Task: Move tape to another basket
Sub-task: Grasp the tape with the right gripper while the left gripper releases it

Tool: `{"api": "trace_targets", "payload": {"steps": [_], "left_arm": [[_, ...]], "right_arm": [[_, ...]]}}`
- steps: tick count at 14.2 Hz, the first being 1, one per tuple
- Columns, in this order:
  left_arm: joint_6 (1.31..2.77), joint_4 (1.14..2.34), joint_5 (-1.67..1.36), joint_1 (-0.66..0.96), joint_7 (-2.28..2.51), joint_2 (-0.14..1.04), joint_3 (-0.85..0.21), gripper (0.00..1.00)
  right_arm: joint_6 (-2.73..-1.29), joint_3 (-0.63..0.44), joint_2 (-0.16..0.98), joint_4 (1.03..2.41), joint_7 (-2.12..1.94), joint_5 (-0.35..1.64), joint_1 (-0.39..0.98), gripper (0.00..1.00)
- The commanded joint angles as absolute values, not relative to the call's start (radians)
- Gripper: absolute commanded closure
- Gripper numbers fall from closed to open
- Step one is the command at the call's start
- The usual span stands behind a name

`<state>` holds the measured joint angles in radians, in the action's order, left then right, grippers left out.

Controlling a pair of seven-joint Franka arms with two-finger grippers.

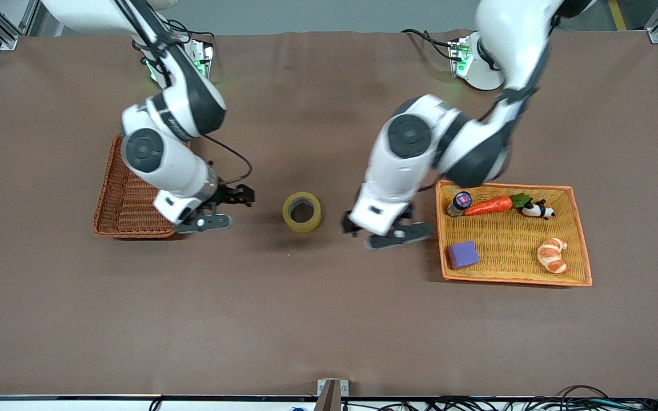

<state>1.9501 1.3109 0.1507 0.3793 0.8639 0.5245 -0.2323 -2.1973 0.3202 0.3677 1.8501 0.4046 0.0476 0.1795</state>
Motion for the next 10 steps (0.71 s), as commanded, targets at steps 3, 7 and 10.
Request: {"api": "trace_targets", "payload": {"steps": [3,7,10], "left_arm": [[1.758,1.364,0.167,0.169,0.574,0.329,-0.242,0.0],[1.681,1.364,0.138,0.016,0.334,0.241,-0.253,0.0],[1.626,1.402,0.086,-0.025,0.238,0.177,-0.238,0.0]], "right_arm": [[-2.374,0.325,0.54,1.841,0.702,-0.148,0.3,0.0],[-2.434,0.325,0.624,1.838,0.784,-0.253,0.337,0.0],[-2.453,0.324,0.643,1.838,0.785,-0.259,0.37,0.0]]}}
